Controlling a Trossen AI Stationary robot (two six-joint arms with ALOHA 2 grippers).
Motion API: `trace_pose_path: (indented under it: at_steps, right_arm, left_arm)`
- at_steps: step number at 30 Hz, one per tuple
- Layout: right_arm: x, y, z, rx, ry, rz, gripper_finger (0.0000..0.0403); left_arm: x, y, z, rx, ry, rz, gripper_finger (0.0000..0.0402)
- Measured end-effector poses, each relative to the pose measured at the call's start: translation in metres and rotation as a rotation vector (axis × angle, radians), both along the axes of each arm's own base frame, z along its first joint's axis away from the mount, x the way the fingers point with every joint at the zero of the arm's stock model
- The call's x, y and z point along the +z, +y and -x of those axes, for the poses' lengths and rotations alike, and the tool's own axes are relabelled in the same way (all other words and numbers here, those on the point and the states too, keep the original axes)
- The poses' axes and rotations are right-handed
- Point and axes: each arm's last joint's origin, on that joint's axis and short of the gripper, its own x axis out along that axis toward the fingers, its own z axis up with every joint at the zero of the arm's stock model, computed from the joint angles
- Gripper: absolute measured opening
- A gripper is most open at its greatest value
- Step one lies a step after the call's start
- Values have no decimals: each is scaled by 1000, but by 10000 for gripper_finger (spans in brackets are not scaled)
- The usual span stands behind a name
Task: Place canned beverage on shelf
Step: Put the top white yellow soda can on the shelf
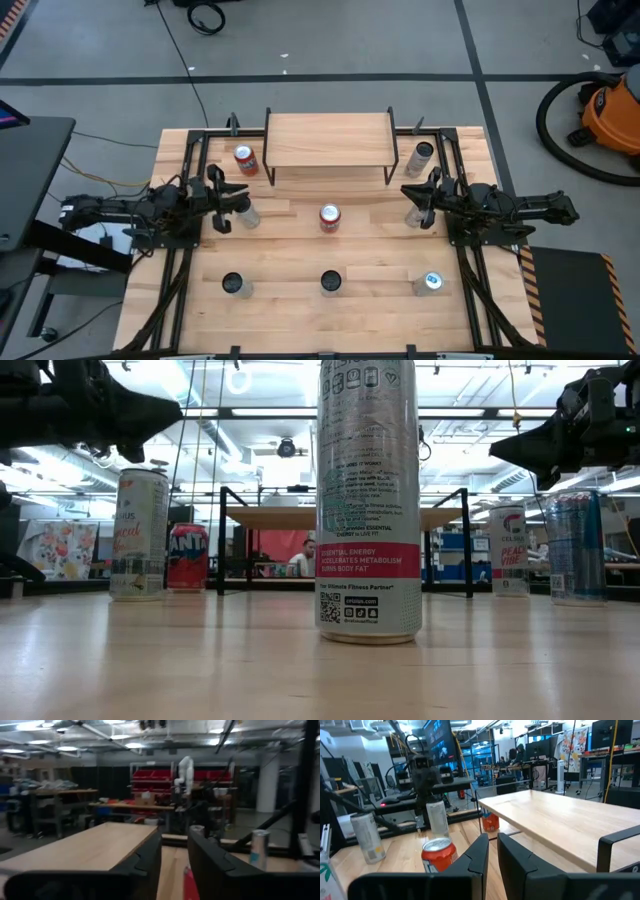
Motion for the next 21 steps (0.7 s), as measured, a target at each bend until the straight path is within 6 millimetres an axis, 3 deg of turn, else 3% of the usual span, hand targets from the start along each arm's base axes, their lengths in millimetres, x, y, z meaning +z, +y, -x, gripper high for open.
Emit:
trace_pose_path:
  at_steps: [7, 14, 21]
  right_arm:
    - [7, 0, 1, 17, -73, 7, 49]
    - [23, 7, 4, 253, -255, 15, 49]
    - [33, 7, 8, 287, -376, -35, 49]
  left_arm:
    - [-5, 2, -4, 70, 49, 25, 138]
    - [-5, 3, -4, 77, 25, 121, 139]
    - [-5, 3, -4, 82, 20, 134, 139]
